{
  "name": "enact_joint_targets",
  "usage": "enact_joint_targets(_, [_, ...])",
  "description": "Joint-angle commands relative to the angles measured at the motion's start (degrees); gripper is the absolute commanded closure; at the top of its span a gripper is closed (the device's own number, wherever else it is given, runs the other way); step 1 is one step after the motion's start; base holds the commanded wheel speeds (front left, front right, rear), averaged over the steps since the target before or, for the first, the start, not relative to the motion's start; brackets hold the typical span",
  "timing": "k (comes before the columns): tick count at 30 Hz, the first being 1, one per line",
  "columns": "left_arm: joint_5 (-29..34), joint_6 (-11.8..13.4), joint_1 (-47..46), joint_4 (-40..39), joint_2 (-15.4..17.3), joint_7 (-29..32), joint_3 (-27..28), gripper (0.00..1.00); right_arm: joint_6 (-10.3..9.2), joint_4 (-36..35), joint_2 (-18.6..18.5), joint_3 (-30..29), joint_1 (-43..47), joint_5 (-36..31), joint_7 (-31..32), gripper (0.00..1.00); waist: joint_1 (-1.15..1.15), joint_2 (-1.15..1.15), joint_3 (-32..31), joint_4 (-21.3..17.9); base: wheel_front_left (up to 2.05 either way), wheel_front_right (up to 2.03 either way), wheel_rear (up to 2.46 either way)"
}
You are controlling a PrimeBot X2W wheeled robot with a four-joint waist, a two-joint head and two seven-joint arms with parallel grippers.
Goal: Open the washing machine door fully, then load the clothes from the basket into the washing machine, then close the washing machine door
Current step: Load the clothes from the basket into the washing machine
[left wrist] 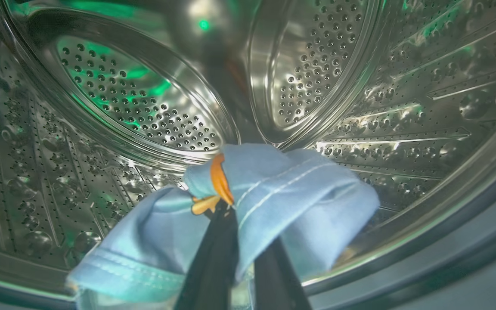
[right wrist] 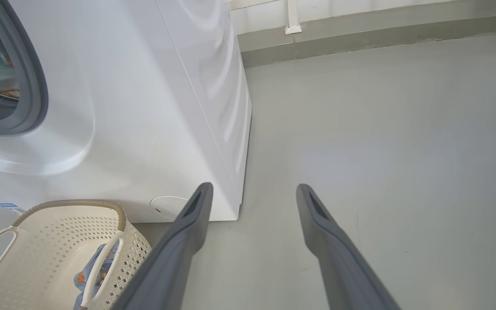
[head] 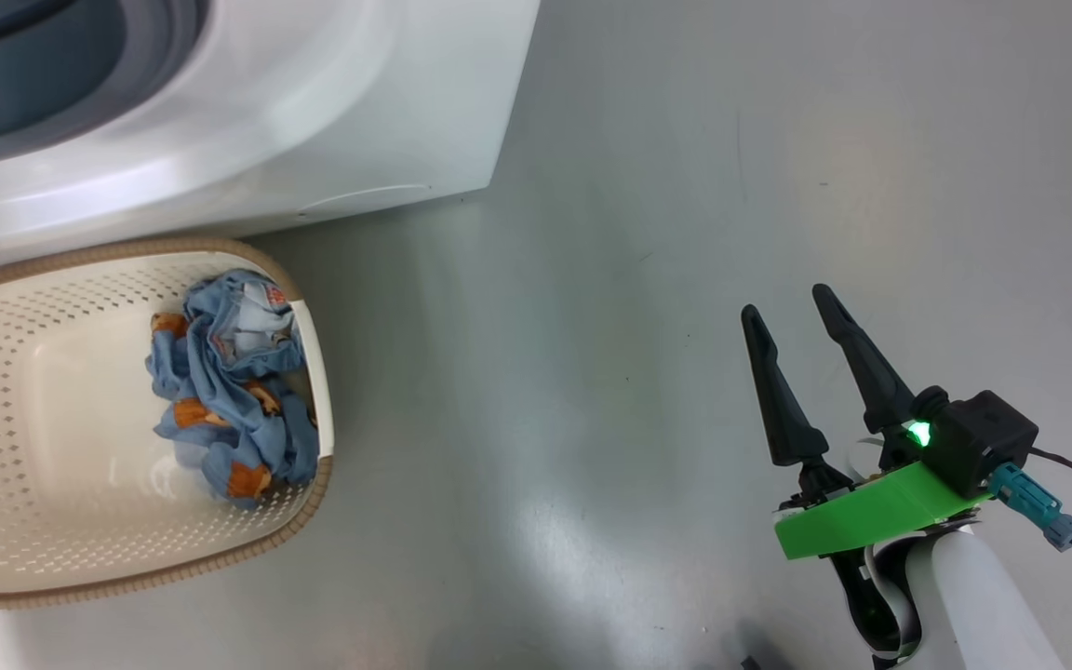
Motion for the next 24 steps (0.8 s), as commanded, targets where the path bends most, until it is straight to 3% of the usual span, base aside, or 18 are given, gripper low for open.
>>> enact_joint_targets(1, [0.54,-0.28,-1.18,-0.77,3.43,-0.29,0.76,1.0,0.08,-1.25,0.29,1.72,0.34,0.32,-0.27,0.0,0.0,0.0,0.33,-0.22,0.0,0.0,0.0])
enact_joint_targets(24, [3.07,-1.61,-14.26,8.7,6.22,-3.15,-4.55,1.0,0.08,-1.77,0.29,2.74,0.64,1.15,-0.27,0.0,0.0,0.0,4.57,-2.72,0.0,0.0,0.0])
